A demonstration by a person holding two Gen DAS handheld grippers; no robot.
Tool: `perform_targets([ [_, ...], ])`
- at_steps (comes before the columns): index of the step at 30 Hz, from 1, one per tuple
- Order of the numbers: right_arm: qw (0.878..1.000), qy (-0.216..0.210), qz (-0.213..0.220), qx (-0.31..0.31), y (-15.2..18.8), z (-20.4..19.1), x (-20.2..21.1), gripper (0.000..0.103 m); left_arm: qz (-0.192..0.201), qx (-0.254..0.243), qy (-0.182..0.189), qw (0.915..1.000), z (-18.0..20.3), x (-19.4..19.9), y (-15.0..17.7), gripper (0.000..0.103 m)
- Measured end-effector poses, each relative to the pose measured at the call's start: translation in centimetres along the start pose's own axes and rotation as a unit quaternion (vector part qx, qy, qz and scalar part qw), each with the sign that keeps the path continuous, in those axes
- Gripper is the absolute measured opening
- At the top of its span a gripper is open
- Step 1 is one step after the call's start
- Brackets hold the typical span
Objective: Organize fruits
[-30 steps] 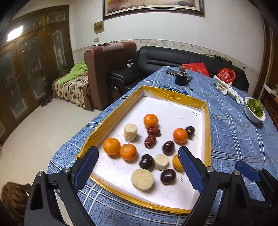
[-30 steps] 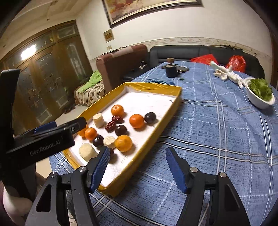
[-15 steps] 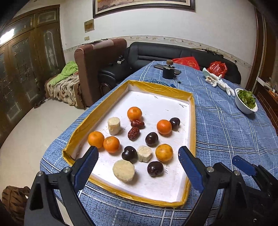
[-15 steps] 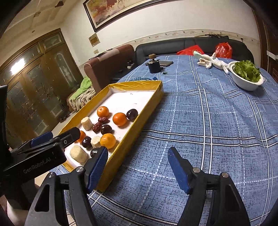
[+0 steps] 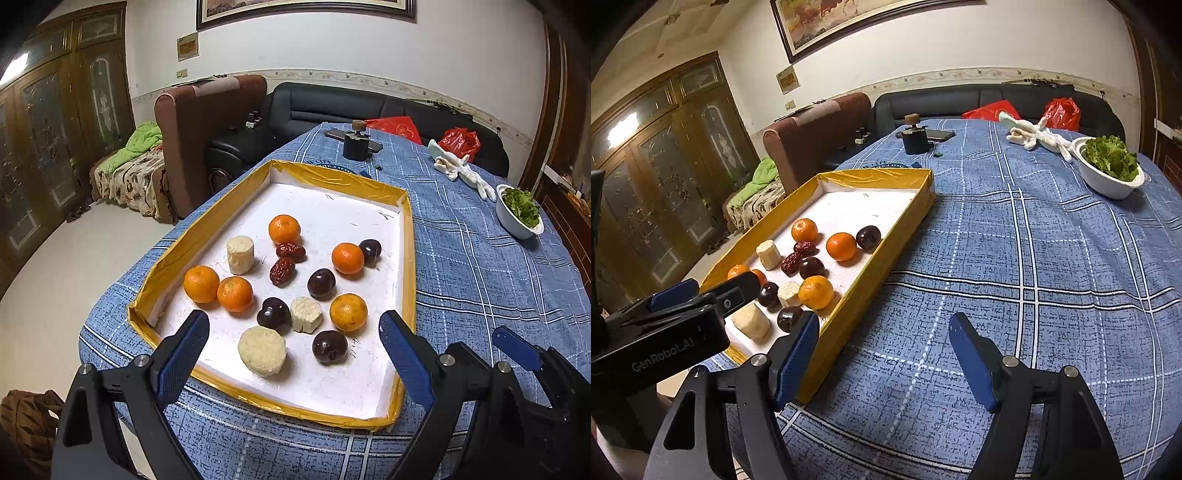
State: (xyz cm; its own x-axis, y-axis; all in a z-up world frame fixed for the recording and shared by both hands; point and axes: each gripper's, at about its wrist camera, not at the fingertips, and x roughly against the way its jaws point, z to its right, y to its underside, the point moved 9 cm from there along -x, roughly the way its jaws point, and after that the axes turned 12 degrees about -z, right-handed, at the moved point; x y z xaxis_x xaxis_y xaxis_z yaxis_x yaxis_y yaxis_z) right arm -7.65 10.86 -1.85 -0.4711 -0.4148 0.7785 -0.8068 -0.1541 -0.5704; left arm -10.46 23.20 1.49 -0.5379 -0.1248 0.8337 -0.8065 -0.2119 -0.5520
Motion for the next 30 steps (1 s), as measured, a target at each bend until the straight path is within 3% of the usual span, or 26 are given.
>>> perform_targets([
  [30,1.0,0.011,-0.002,0.011,0.93,-0.82,-0.14,0.079,0.013,0.005,-0.001,0.9999,-0.11,0.85,0.58,0.093],
])
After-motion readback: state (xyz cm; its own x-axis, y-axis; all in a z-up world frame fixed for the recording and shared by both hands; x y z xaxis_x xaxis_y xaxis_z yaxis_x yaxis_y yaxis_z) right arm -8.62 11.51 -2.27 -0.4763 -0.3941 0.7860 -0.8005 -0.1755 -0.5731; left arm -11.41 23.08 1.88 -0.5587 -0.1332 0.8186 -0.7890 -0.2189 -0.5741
